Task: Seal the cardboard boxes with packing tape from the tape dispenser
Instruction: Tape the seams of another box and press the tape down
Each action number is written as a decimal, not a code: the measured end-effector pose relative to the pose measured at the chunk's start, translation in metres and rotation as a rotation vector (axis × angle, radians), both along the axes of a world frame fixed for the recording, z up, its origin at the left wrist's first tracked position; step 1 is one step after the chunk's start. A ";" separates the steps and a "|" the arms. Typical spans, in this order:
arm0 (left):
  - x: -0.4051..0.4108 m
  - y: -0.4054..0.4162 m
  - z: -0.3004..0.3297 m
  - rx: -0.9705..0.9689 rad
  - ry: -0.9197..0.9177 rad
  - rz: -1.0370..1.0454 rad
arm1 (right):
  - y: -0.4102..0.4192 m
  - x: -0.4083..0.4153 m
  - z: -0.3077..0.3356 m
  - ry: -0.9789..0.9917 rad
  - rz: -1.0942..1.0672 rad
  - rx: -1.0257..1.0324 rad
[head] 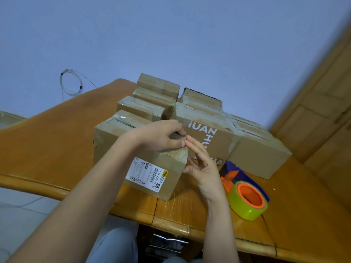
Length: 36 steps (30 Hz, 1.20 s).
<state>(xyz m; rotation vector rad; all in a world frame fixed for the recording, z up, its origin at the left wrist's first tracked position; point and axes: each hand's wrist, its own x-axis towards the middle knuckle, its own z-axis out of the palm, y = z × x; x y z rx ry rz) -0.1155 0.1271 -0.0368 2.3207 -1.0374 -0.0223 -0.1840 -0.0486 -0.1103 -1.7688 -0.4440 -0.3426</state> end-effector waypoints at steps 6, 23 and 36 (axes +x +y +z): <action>-0.008 0.007 0.004 -0.041 0.102 -0.099 | 0.005 -0.021 -0.002 -0.095 -0.082 0.015; -0.033 0.001 0.014 -0.284 0.285 -0.359 | 0.038 -0.086 -0.008 -0.255 -0.512 -0.237; -0.038 0.018 -0.012 -0.196 0.092 -0.129 | 0.063 -0.083 -0.022 -0.324 -0.718 -0.377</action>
